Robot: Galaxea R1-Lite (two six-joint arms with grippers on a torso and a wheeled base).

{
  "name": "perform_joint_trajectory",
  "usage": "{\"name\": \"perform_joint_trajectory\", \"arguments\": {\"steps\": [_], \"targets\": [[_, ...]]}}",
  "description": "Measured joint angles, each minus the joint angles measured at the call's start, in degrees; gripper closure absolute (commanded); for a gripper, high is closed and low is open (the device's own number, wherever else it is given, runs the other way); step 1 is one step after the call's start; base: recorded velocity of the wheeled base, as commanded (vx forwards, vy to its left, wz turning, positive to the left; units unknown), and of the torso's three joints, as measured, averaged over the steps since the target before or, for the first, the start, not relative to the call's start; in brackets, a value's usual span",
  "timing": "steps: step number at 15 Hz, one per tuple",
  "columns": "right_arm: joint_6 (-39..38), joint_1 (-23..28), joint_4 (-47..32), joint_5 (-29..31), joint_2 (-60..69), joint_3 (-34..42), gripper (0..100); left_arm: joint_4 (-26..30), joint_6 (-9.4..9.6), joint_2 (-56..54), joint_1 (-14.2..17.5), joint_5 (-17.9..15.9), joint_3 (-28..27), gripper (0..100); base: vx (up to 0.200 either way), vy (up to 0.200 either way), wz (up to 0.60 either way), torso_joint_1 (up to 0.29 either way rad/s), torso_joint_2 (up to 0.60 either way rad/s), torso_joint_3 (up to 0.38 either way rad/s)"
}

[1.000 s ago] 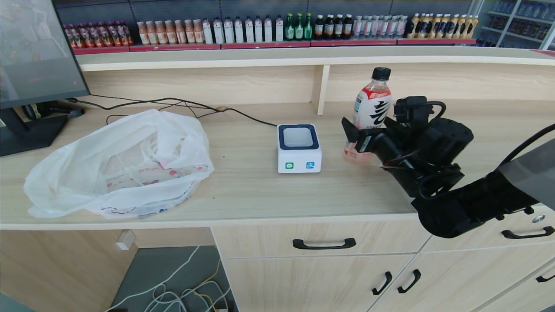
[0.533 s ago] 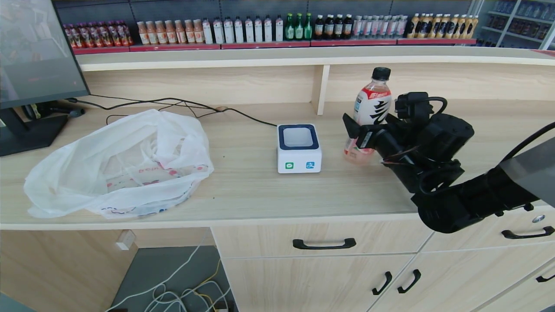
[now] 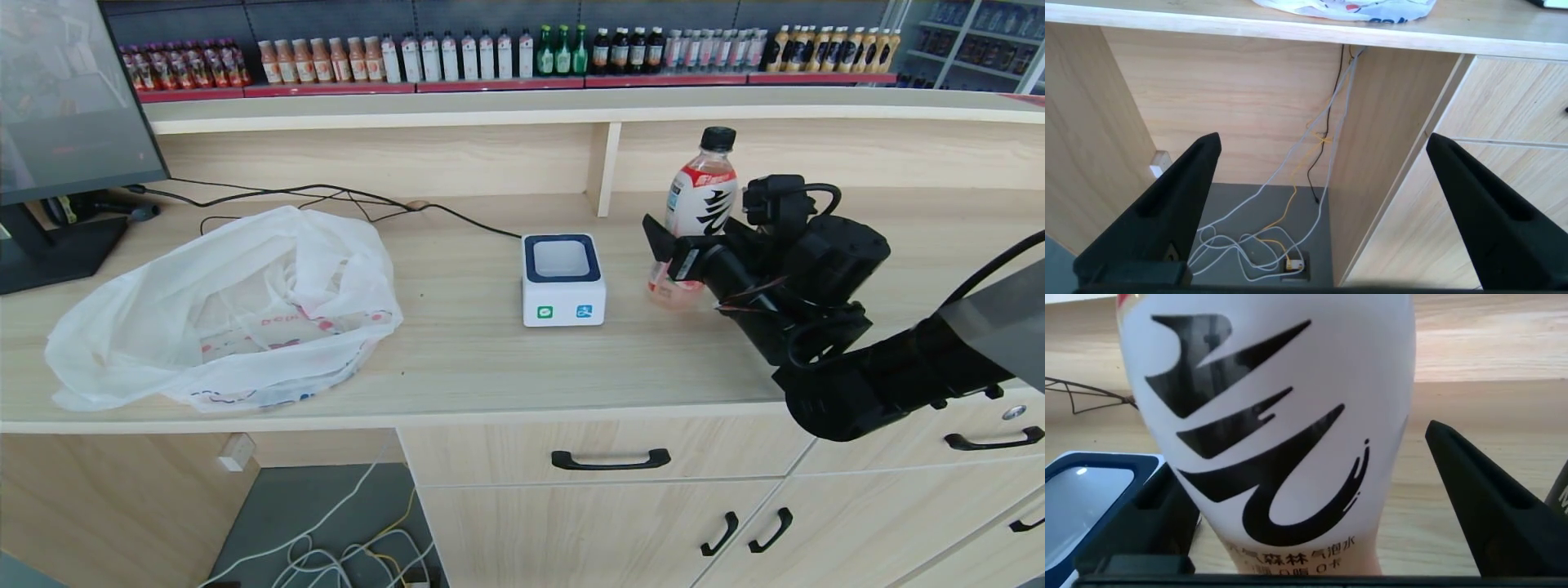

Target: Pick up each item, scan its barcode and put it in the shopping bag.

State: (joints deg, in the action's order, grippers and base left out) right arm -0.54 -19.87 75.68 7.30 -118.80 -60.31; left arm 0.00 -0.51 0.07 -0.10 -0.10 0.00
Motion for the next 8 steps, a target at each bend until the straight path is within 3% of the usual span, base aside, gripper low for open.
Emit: {"name": "perform_joint_trajectory", "arguments": {"steps": [8], "targets": [[-0.61,-0.46,-0.02,0.06,0.11,0.24,100,0.0,0.0,0.0,0.0,0.0,0.0,0,0.0,0.0,0.0,0.0,0.0,0.0]]}}
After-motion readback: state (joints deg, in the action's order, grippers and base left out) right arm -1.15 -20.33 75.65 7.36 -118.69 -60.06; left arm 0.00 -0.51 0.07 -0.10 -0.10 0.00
